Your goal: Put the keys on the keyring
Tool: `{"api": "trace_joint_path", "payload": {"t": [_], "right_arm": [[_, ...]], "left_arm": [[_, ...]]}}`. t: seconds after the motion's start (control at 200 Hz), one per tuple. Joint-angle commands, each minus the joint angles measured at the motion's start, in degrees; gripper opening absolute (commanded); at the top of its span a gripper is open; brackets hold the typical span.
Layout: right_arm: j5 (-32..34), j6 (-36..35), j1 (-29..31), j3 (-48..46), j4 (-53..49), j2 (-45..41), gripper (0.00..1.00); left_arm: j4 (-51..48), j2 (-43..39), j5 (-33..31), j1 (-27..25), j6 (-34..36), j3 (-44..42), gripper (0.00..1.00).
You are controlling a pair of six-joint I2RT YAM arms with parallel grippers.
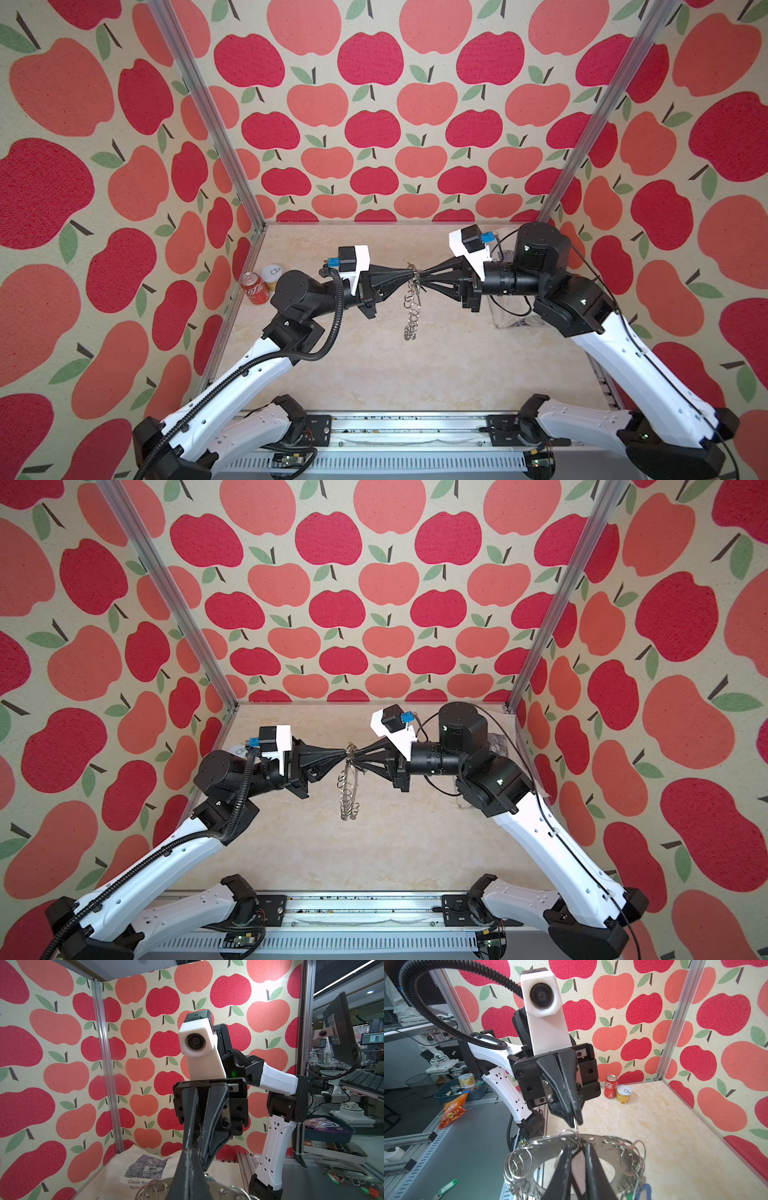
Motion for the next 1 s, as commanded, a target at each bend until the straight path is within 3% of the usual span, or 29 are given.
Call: {"api": "trace_joint_path", "payload": {"t": [0.0,0.445,0.645,0.965,0.995], "right_arm": [[-1.93,1.51,-0.28,-0.38,1.85,0.23,0.15],[-2.77,2.11,-0.23,-0.42,2.04,0.86,0.09],[-3.2,2.35,-0.19,-0.44,2.47,1.04,0.0],[-1.5,-0.39,-0.01,1.95,-2.69,1.28,0.0],[-0.82,-1.46,-0.01,2.86,-4.55,1.38,0.0]], "left_arm": [[4.22,-0.5,1.34,0.28,-1.11,0.25,0.0],[4.51,-0.56,1.41,0.25,-1.18,0.54,0.0],[4.57,-0.24,1.62,0.26,-1.36,0.74,0.0],[-0.82,-0.42,1.53,0.15,-0.77,1.64,0.0],[-2.69,-0.65,1.35,0.15,-0.43,2.05,0.06]]}}
